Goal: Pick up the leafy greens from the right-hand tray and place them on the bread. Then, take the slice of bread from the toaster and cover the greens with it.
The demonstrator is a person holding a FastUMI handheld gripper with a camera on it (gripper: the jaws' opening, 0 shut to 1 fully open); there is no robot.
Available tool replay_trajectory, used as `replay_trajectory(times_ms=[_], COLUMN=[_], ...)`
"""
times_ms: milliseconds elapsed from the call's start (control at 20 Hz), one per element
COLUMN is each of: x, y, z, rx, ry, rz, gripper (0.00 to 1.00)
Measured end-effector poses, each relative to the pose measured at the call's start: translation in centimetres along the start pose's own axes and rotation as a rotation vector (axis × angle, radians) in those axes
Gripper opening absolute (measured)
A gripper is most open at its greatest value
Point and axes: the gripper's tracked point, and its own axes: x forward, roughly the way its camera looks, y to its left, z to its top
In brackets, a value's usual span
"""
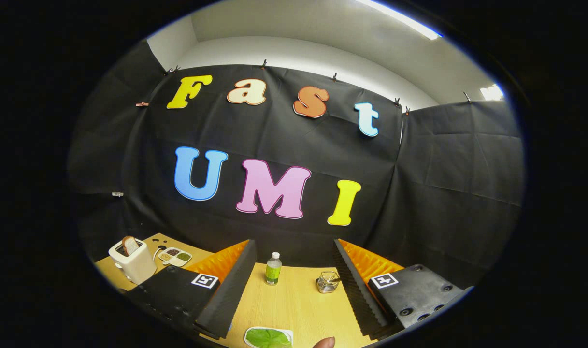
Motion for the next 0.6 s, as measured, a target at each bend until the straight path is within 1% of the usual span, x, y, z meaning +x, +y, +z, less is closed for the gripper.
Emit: replay_trajectory(times_ms=[150,350,500,600], x=[0.3,0.8,0.0,-0.6], y=[0.3,0.6,1.6,2.0], z=[-1.1,-4.8,-9.1,-13.6], rx=[0.001,-0.005,-0.037,-0.072], ry=[0.042,0.152,0.235,0.319], rz=[0.051,0.114,0.168,0.207], gripper=[0.98,0.98,0.98,0.98])
